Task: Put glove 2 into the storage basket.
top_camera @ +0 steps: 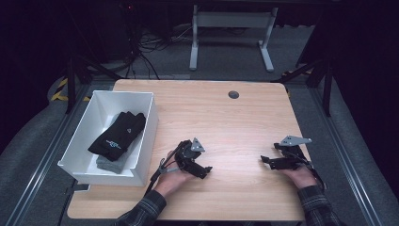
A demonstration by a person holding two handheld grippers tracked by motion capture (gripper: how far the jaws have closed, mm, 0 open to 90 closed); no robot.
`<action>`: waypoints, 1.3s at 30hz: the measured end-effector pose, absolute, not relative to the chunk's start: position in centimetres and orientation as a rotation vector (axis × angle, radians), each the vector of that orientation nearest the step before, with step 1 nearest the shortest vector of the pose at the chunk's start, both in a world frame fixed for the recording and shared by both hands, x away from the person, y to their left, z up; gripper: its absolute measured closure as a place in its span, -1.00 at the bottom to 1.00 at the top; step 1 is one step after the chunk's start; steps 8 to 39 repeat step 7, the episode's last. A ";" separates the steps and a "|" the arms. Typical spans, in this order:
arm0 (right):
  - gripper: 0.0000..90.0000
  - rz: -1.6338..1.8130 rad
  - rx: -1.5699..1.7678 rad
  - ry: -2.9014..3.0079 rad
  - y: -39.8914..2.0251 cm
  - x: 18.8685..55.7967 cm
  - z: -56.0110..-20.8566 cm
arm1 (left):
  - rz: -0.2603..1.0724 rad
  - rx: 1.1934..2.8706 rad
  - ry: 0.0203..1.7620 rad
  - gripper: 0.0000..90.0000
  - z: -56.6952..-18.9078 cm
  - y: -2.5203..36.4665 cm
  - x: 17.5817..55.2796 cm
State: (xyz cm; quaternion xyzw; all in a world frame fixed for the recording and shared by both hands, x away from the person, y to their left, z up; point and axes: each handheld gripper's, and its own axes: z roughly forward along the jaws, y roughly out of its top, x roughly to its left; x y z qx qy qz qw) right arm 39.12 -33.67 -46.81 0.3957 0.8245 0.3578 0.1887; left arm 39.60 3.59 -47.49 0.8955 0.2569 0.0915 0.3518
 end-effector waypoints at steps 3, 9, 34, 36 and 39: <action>-0.63 1.006 1.111 2.320 -33.7 39.1 -46.8 | 0.236 2.308 0.656 -1.00 -47.6 3.6 39.6; -0.64 1.006 1.112 2.320 -33.7 39.1 -46.8 | 0.231 2.310 0.653 -1.00 -47.6 3.6 39.5; -0.64 1.006 1.112 2.320 -33.7 39.1 -46.8 | 0.231 2.310 0.653 -1.00 -47.6 3.6 39.5; -0.64 1.006 1.112 2.320 -33.7 39.1 -46.8 | 0.231 2.310 0.653 -1.00 -47.6 3.6 39.5; -0.64 1.006 1.112 2.320 -33.7 39.1 -46.8 | 0.231 2.310 0.653 -1.00 -47.6 3.6 39.5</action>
